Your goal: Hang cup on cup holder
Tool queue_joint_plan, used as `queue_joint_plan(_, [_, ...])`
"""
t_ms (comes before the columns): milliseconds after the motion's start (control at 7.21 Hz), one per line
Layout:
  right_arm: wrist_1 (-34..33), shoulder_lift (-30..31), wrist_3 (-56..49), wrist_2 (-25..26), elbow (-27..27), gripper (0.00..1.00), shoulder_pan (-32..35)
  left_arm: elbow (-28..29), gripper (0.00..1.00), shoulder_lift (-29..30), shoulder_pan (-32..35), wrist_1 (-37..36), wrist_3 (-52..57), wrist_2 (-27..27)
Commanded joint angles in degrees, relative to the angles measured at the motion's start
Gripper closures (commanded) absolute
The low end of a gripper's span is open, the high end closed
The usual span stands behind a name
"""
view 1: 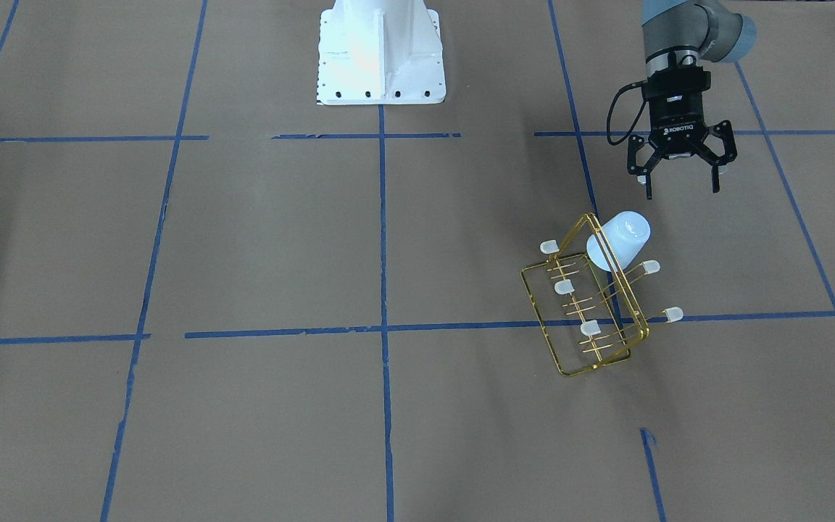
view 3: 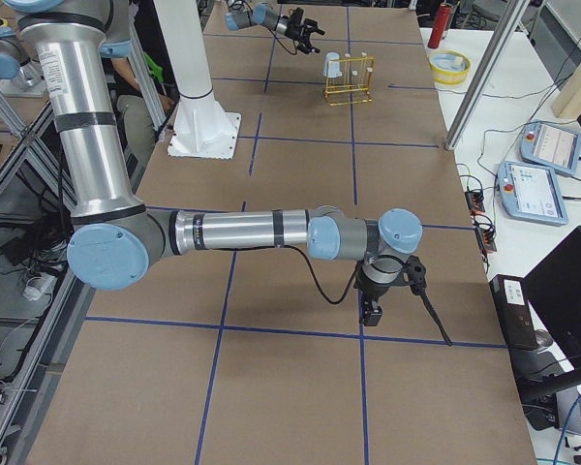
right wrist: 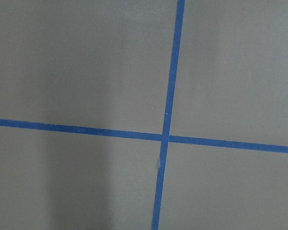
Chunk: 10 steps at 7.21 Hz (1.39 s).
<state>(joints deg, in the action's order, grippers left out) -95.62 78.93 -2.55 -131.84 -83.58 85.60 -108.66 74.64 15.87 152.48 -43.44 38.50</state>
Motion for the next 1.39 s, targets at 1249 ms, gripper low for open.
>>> queue_joint_plan(1249, [0.00,0.00,0.00,0.00,0.00,0.00,0.00,9.15,0.00,7.43,67.75,-26.98,49.65,95.09])
